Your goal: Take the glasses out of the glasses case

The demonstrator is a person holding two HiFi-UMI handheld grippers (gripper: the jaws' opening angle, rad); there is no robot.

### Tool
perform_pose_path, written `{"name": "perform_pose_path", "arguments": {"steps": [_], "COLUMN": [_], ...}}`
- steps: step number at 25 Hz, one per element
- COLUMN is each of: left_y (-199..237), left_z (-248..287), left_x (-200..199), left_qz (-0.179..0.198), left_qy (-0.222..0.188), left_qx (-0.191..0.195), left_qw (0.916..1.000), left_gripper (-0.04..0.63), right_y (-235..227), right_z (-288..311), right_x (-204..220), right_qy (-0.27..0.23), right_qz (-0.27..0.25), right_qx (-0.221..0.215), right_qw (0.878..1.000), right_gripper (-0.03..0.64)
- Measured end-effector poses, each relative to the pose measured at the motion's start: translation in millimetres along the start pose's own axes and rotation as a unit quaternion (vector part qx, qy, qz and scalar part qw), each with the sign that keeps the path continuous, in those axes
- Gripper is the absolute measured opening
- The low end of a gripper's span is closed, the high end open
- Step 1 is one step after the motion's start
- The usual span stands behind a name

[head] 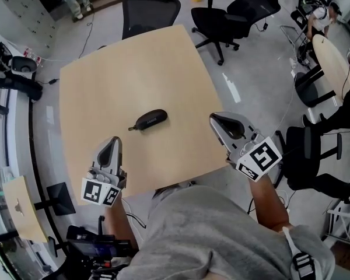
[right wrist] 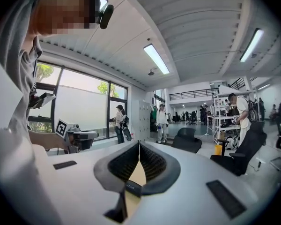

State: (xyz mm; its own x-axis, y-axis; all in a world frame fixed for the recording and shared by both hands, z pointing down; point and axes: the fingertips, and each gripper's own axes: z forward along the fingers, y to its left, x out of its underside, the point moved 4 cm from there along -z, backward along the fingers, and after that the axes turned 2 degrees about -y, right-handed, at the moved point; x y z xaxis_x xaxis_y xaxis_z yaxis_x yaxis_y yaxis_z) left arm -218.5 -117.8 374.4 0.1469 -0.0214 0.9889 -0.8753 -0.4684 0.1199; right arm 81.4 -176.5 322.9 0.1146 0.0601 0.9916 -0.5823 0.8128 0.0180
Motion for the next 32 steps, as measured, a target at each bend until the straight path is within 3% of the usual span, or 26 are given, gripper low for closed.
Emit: {"name": "perform_pose_path", "arguments": {"steps": [13,24,27,32], "left_y": [73.0,101.1,104.5,106.7], "left_z": [47.0,91.7,102.6,114.2], "left_x": [99.3,209.0,236.1,270.1], "left_qz": [-0.042,-0.029,-0.031,0.001], "left_qy": [0.074,0.184,0.214,0.256], "left_qx": [0.003,0.052,0.067,0.094], "left_qw": [0.9964,0.9811,0.9741,0.9620], "left_gripper": [0.006,0.012,0.112,0.181], "right_y": [-14.5,-23.9,-27.8,-33.0], "right_z": [90.2,139.9,152.3,171.1], "right_x": [29.3,60.2,67.7,83.5], "right_qy": [0.045,0.090,0.097,0.113], "right_qz": [0.013,0.030,0.035,0.048], "right_qx": [-0.019,-0.030,-0.033,-0.034], "right_qw": [0.999,0.995,0.994,0.992], "right_gripper": [0.008,0.008,0.008,0.008]}}
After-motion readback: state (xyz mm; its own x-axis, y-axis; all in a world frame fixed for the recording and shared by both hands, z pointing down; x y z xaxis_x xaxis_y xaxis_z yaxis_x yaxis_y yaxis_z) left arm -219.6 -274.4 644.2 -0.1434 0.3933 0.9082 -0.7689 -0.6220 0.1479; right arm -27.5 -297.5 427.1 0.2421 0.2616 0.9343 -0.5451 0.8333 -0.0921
